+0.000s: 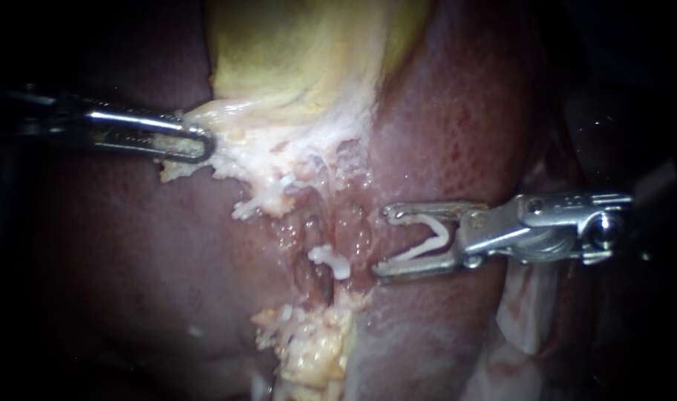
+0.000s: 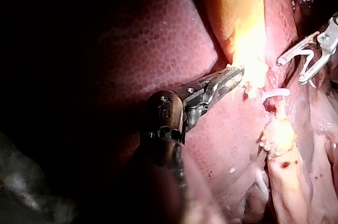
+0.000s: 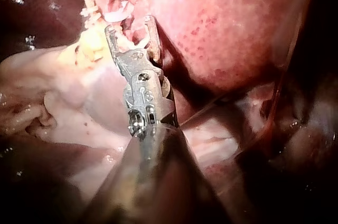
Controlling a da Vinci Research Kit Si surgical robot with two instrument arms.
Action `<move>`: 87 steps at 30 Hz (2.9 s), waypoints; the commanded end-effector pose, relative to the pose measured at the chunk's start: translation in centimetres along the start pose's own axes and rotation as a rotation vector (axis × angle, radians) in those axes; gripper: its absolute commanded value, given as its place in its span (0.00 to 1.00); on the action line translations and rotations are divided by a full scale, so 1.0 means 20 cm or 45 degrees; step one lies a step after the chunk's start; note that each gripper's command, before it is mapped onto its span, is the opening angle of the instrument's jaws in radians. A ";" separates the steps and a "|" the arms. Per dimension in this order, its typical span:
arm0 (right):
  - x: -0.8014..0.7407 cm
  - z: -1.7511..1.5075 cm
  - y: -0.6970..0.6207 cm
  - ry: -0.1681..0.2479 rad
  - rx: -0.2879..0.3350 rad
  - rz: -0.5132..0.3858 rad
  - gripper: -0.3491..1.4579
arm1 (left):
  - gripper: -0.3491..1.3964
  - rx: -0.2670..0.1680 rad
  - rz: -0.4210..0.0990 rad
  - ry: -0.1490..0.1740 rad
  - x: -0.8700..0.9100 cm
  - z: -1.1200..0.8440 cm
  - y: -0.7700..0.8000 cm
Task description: Clipping second clip right tube
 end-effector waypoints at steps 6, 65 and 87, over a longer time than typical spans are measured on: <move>-0.002 0.012 0.004 0.029 0.003 0.083 0.45 | 0.00 0.000 0.000 0.000 0.000 0.000 0.000; 0.002 0.037 -0.007 0.216 0.320 0.297 0.43 | 0.00 0.000 0.000 0.000 0.000 0.000 0.000; 0.000 0.031 -0.005 0.215 0.308 0.384 0.00 | 0.00 0.001 0.000 0.000 0.000 0.001 0.000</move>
